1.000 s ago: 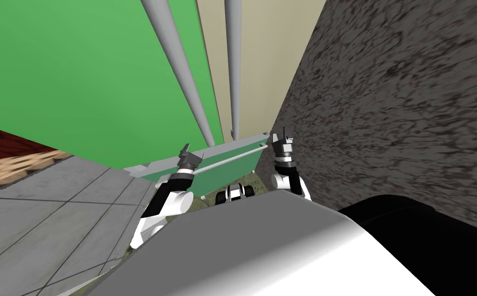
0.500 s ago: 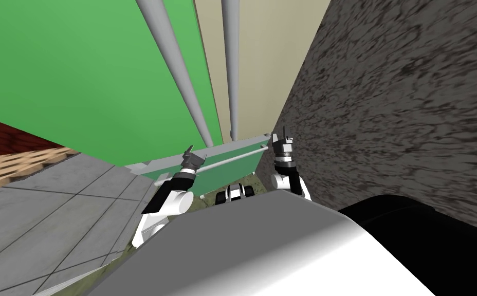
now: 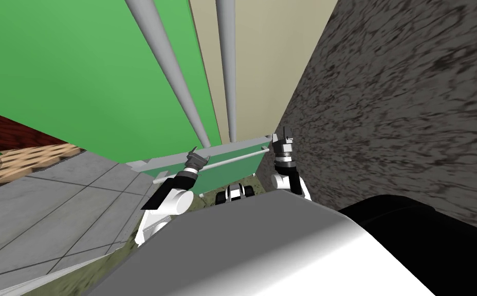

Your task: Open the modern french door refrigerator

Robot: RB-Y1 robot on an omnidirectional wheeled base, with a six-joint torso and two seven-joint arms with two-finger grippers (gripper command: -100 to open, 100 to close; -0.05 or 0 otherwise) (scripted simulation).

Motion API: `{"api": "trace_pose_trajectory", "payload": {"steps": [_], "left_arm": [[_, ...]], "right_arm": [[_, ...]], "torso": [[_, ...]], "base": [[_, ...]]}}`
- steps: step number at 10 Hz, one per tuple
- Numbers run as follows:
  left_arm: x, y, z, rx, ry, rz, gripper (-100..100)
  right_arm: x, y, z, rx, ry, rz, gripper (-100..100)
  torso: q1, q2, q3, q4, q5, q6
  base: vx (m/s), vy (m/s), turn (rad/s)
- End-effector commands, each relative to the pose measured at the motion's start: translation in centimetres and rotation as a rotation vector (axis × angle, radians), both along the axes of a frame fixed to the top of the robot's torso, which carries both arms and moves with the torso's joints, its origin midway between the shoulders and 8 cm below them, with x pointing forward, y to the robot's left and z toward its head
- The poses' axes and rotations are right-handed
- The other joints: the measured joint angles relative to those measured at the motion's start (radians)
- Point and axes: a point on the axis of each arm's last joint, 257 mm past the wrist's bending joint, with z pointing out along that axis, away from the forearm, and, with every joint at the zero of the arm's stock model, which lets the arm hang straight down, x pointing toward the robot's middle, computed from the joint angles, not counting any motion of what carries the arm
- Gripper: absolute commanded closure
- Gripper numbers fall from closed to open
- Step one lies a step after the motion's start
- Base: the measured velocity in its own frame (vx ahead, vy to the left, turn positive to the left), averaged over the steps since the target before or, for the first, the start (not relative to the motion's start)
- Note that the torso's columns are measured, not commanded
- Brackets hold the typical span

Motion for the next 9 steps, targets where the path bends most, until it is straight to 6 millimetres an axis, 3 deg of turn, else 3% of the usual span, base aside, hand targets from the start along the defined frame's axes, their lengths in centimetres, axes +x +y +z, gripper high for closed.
{"api": "trace_pose_trajectory", "payload": {"steps": [1,5,9], "left_arm": [[-0.3,-1.2,0.3,-0.068,0.038,-0.03,-100],[-1.1,-2.9,3.8,-0.185,0.009,-0.053,-100],[-1.9,-3.1,7.7,-0.264,-0.059,-0.048,-100]], "right_arm": [[0.0,0.0,0.0,0.0,0.0,0.0,0],[0.0,0.0,0.0,0.0,0.0,0.0,0],[0.0,0.0,0.0,0.0,0.0,0.0,0]], "torso": [[0.001,0.002,0.001,0.001,0.0,-0.001],[0.002,0.003,0.002,0.001,0.001,-0.001],[0.002,0.003,0.002,0.001,0.001,-0.001]], "base": [[0.013,-0.076,0.098],[0.012,-0.057,0.071],[0.004,-0.021,0.023]]}}
